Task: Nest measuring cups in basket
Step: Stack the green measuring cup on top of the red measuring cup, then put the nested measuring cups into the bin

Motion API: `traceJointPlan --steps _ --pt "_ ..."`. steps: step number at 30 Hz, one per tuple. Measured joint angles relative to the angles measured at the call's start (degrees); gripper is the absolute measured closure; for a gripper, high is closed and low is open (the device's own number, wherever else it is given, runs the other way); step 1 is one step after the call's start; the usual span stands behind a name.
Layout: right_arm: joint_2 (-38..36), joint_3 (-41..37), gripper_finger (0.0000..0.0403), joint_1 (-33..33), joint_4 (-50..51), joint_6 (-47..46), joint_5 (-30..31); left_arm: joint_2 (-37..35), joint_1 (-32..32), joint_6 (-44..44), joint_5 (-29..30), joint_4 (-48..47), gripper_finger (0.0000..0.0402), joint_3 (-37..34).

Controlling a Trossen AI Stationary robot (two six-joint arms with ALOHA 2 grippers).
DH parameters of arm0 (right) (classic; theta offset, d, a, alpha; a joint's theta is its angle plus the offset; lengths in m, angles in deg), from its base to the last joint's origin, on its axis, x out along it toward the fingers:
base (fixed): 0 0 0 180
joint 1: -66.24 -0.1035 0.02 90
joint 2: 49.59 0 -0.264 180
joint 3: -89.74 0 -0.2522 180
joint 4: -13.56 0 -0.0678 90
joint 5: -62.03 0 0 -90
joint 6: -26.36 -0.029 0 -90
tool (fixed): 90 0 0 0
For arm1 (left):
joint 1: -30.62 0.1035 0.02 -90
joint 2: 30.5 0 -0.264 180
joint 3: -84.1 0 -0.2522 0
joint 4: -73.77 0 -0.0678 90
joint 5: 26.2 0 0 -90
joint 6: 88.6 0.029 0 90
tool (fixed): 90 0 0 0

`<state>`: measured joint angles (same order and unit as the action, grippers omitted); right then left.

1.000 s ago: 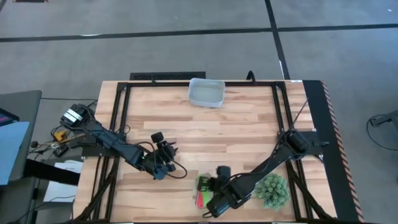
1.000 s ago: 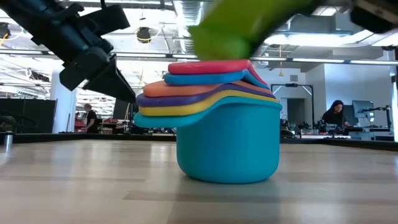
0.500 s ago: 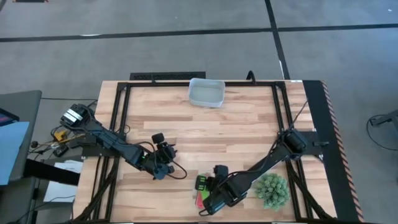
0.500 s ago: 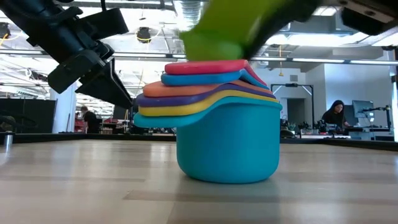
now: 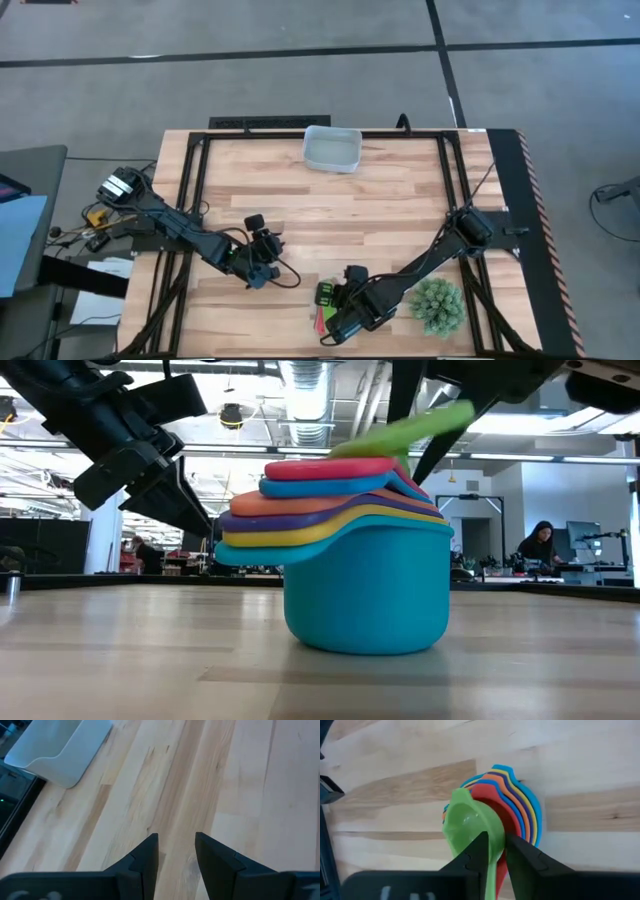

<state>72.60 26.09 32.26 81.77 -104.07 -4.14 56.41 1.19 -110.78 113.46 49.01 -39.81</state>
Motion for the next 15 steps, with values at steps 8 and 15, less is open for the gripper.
traceJointPlan --steps 8,15 --pt "0.0 0.0 0.0271 -0.1 -1.9 2.4 -1.9 0.0 0.0 0.4 -2.2 0.0 0.0284 0.0" --pt "0.0 0.0 0.0256 -1.2 -2.0 13.1 -10.1 0.0 -0.7 -0.5 -8.5 -1.0 0.0284 0.0"
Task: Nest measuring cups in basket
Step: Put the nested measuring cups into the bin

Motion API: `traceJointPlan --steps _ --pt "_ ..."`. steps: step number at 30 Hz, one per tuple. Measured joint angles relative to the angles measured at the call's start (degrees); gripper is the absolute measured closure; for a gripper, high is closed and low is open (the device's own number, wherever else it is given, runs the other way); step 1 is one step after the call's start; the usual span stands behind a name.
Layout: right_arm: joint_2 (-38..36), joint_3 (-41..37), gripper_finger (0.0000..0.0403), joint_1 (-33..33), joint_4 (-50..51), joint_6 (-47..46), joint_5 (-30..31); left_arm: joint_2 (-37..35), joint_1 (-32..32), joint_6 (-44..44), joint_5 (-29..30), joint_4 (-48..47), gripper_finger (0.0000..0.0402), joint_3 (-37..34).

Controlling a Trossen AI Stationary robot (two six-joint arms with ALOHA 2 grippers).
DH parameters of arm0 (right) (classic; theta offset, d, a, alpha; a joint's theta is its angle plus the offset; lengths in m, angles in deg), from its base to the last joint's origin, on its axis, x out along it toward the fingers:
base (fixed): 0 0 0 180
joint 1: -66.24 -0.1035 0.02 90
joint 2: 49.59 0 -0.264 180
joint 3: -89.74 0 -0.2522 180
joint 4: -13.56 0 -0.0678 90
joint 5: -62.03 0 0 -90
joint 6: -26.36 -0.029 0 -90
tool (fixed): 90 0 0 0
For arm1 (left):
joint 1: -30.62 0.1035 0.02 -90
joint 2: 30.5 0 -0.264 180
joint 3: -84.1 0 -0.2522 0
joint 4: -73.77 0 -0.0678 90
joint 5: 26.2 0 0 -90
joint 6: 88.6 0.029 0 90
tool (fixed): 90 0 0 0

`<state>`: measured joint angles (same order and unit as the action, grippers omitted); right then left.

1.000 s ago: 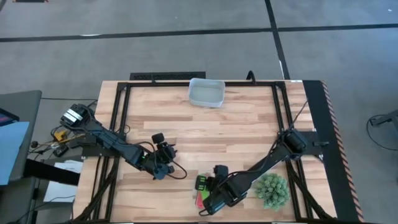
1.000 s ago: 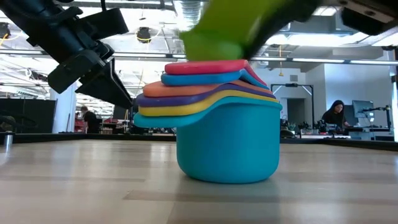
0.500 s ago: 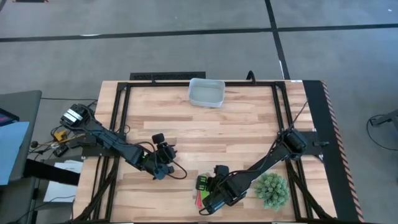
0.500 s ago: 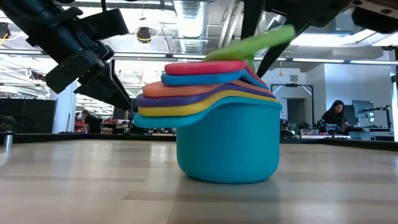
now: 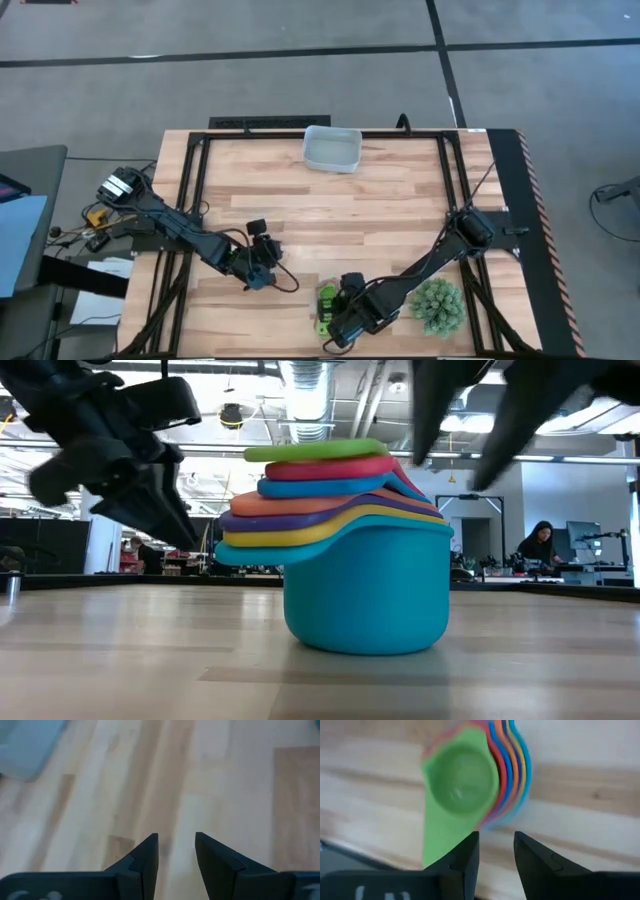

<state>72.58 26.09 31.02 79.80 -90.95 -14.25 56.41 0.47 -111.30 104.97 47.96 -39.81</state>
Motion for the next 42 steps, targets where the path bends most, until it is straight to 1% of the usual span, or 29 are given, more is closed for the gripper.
traceJointPlan --steps 3,6,7,8,11,12,13,15,17,21,23,26,27,30,33,37,39,42 --pt "0.0 0.0 0.0261 -0.6 -1.3 3.8 -1.6 0.0 -1.1 -0.5 -0.4 0.0 0.0284 0.0" --pt "-0.1 0.0 0.0271 -0.8 -0.8 4.3 -0.9 0.0 -2.1 -1.0 -1.5 1.0 0.0284 0.0" --pt "-0.1 0.0 0.0274 -0.8 -0.2 4.7 0.0 0.2 -2.2 -0.9 -3.6 2.5 0.0284 0.0" --pt "-0.3 0.0 0.0276 -0.8 1.0 5.3 1.0 0.5 -2.1 -0.1 -7.0 4.6 0.0284 -0.3" --pt "-2.3 0.1 0.0279 -0.4 6.6 8.6 3.5 0.7 -1.1 3.7 -20.8 12.5 0.0284 -2.5" --pt "-3.0 0.2 0.0279 -0.2 8.8 9.9 4.4 0.7 -0.4 4.1 -24.1 15.5 0.0284 -3.4" --pt "-3.3 0.2 0.0277 0.1 11.0 11.4 5.3 0.7 0.3 4.1 -25.7 17.2 0.0284 -4.1" --pt "-3.4 0.0 0.0273 1.0 14.3 15.7 5.7 0.7 1.6 4.1 -26.3 17.8 0.0284 -4.6" --pt "-3.4 -0.5 0.0269 2.1 14.7 22.9 4.6 0.8 2.6 4.5 -26.2 18.4 0.0284 -5.1" --pt "-3.3 -4.6 0.0271 4.1 7.1 43.0 0.0 1.5 3.0 9.8 -25.9 23.2 0.0284 -7.2" --pt "-3.3 -6.5 0.0278 4.7 5.1 47.7 -0.7 2.3 3.0 11.5 -26.2 25.7 0.0284 -8.3" --pt "-3.8 -7.5 0.0286 5.2 8.7 46.2 -0.9 2.3 2.8 11.1 -25.7 24.9 0.0284 -9.0" --pt "-4.6 -7.6 0.0287 5.2 10.5 45.1 -0.8 2.3 2.8 10.7 -24.8 24.6 0.0284 -8.9" --pt "-8.0 -7.4 0.0288 5.4 11.6 41.8 -0.4 2.3 2.8 10.2 -22.9 24.2 0.0284 -8.9" --pt "-11.6 -7.4 0.0289 5.4 9.3 40.6 0.5 2.3 2.9 11.1 -22.5 25.0 0.0284 -8.9" --pt "-15.6 -7.7 0.0294 4.8 5.2 45.1 1.2 2.3 3.1 14.7 -22.2 27.0 0.0284 -8.9" --pt "-16.9 -10.3 0.0297 5.0 2.5 47.1 0.7 2.3 3.4 15.5 -22.2 27.1 0.0284 -8.9" --pt "-19.5 -18.1 0.0304 5.8 -4.3 48.2 -0.6 2.3 4.2 15.5 -22.5 27.0 0.0284 -8.9"
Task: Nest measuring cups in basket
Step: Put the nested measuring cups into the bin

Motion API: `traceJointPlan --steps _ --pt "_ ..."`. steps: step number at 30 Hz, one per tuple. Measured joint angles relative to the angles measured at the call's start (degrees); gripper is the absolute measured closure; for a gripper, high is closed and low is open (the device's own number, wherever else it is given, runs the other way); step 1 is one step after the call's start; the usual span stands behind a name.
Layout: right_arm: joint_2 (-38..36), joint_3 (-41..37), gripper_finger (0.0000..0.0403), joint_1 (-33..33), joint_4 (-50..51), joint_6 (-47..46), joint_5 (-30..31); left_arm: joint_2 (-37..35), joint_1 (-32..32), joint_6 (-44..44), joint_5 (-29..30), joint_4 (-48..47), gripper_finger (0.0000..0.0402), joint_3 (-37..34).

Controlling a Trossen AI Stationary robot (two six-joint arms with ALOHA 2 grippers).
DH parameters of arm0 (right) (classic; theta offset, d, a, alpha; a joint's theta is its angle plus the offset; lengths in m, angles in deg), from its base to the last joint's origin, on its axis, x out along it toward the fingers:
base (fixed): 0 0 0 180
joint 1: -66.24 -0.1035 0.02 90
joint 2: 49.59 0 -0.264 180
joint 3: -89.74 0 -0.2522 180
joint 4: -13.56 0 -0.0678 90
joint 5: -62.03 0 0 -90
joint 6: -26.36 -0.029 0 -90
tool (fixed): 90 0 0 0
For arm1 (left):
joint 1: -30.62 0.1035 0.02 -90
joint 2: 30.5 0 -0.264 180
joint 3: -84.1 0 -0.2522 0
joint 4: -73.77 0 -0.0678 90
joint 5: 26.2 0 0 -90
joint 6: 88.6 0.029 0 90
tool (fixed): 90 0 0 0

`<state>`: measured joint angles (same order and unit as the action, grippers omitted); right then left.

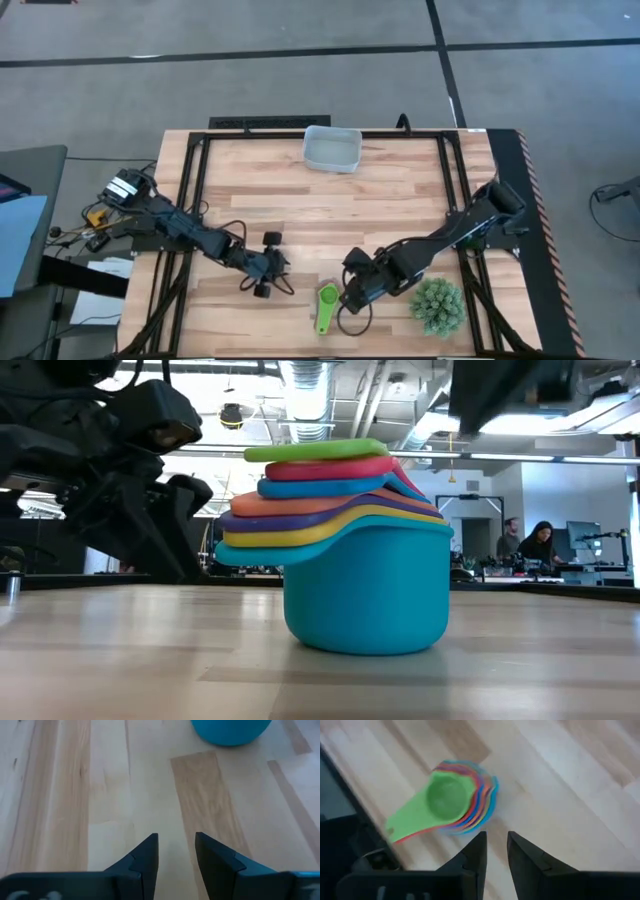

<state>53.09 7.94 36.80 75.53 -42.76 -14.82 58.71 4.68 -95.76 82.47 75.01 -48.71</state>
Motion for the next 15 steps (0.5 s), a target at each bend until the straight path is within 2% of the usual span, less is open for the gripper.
traceJointPlan --steps 8,11,15 --pt "-10.7 -25.2 0.0301 1.1 -35.0 -2.7 -1.5 0.0 1.3 -0.1 -0.1 -2.7 0.0284 0.0" --pt "-12.5 -30.4 0.0269 1.5 -38.8 -7.6 -1.8 0.0 2.0 -0.7 0.0 -2.3 0.0284 0.0" --pt "-12.6 -32.4 0.0196 1.7 -39.0 -11.8 -1.2 0.0 3.6 -0.9 0.2 -0.7 0.0284 0.0"
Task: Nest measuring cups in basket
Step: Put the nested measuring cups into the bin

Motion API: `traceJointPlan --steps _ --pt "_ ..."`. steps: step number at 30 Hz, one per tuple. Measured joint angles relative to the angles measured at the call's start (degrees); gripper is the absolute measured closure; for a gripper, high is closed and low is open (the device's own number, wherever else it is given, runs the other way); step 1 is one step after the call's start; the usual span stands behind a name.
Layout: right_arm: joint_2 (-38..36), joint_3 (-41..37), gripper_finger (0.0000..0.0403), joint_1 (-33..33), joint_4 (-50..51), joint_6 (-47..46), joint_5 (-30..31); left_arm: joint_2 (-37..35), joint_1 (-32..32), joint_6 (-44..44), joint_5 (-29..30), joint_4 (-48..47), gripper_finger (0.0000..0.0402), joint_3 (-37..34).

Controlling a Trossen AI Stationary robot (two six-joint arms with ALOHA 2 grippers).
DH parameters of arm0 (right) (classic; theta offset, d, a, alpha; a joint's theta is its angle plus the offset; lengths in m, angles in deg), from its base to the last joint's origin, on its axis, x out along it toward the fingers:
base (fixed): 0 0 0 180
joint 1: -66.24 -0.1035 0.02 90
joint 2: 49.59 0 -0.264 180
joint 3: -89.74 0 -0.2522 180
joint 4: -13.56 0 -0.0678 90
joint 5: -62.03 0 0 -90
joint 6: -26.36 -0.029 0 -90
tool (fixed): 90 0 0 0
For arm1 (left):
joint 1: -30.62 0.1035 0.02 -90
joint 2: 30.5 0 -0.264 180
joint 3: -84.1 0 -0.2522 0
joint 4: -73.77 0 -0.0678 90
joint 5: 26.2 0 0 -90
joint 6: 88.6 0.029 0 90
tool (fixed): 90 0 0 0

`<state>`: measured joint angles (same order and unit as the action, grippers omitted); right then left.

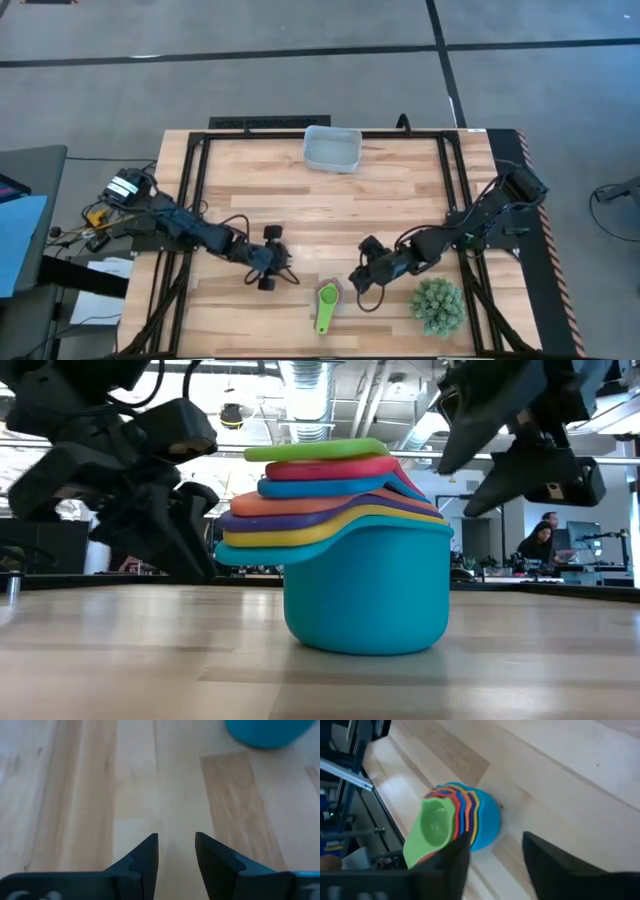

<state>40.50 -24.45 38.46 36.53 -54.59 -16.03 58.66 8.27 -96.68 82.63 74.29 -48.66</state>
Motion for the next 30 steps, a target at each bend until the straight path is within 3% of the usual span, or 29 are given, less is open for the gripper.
traceJointPlan --steps 4,8,22,30 --pt "0.7 0.1 0.0131 0.6 -0.5 1.0 -0.4 0.0 2.4 -2.0 1.7 0.1 0.0284 0.0" --pt "0.6 0.2 0.0106 1.4 -3.0 6.4 -5.0 0.0 4.8 -3.1 3.2 0.2 0.0284 0.0" --pt "6.5 0.0 0.0100 3.5 -5.5 10.3 -8.7 0.0 11.4 -4.6 3.0 2.7 0.0284 0.0" --pt "6.7 0.2 0.0100 4.3 -14.3 13.4 -10.5 0.0 12.7 -4.7 3.0 3.6 0.0284 0.0"
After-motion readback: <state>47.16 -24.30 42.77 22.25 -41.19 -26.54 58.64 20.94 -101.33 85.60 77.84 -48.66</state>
